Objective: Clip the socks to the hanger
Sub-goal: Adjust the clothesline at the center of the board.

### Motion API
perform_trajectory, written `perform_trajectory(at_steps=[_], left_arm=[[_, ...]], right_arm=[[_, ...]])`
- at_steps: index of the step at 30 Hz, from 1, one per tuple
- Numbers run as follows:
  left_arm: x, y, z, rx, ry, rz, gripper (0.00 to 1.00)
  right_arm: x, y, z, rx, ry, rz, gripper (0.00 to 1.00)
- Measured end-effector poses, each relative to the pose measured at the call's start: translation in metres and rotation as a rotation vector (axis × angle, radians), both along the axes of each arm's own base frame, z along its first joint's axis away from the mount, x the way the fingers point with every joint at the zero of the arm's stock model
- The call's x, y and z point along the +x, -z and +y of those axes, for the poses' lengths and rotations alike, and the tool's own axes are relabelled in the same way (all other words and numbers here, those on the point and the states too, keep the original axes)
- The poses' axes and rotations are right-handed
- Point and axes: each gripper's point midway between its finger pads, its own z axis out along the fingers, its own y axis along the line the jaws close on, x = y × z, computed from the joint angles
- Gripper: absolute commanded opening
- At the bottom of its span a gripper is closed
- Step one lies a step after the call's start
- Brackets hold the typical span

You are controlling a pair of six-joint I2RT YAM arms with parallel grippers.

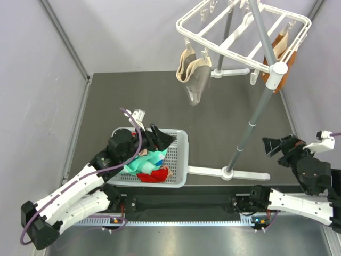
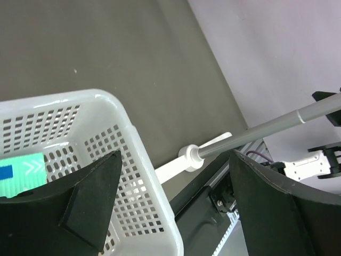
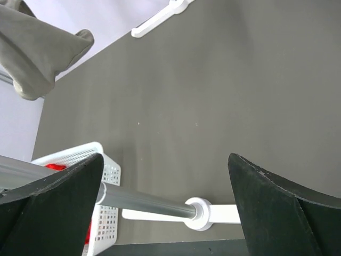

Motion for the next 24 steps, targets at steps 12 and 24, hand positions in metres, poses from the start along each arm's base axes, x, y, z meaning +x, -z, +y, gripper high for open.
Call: perform_trajectory(at_steps=[12,24], left_arm=[[-0.002,0.008,0.000,0.001,-0.006,0.053,0.85],[-0.010,0.010,-0.003,-0.015,0.031,0.077,0.84]], right_arm=[[0.021,0.004,0.010,-0.104,0.154,-0.035,1.00],[0.039,0.027,0.036,-0.184,0.258,-0.061,1.00]])
